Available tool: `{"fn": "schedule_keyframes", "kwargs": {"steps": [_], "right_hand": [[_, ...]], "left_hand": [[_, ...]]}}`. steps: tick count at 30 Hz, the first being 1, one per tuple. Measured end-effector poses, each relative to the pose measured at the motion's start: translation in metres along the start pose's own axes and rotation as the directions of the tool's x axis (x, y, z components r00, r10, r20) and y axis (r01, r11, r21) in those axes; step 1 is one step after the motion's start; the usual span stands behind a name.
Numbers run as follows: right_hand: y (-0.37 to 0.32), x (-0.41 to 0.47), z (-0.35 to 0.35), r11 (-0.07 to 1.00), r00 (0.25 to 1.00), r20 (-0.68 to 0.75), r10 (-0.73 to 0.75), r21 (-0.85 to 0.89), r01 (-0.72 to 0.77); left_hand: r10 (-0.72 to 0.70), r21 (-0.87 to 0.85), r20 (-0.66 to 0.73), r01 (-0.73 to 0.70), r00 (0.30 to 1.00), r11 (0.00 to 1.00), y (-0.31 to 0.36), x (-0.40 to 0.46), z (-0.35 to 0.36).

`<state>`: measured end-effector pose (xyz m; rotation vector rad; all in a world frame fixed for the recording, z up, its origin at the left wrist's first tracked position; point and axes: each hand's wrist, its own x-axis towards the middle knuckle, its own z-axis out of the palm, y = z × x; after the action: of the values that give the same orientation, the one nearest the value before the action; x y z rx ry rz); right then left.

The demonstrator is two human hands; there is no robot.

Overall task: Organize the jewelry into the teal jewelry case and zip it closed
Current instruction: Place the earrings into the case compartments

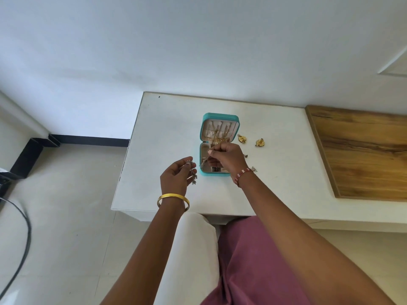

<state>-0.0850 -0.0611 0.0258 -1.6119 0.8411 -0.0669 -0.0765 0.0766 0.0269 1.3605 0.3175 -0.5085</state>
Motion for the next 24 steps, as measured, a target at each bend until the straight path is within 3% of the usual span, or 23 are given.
{"fn": "schedule_keyframes", "kwargs": {"steps": [10, 12, 16, 24], "right_hand": [[0.007, -0.008, 0.002, 0.975, 0.997, -0.025, -0.072, -0.211, 0.065], [0.004, -0.019, -0.001, 0.976, 0.995, -0.018, -0.102, -0.194, 0.097], [0.001, -0.046, 0.006, 0.956, 0.977, 0.139, -0.161, -0.224, 0.190], [0.001, -0.050, 0.009, 0.888, 0.953, 0.078, -0.292, -0.348, 0.300]], "left_hand": [[-0.013, 0.018, 0.029, 0.013, 0.999, 1.000, -0.012, 0.002, -0.005], [0.004, 0.062, 0.021, -0.006, 1.000, 0.998, -0.013, 0.001, -0.005], [0.088, 0.242, 0.058, -0.100, 0.994, 0.965, -0.014, 0.000, -0.002], [0.168, 0.366, 0.144, -0.210, 0.975, 0.907, -0.005, -0.005, 0.003]]}}
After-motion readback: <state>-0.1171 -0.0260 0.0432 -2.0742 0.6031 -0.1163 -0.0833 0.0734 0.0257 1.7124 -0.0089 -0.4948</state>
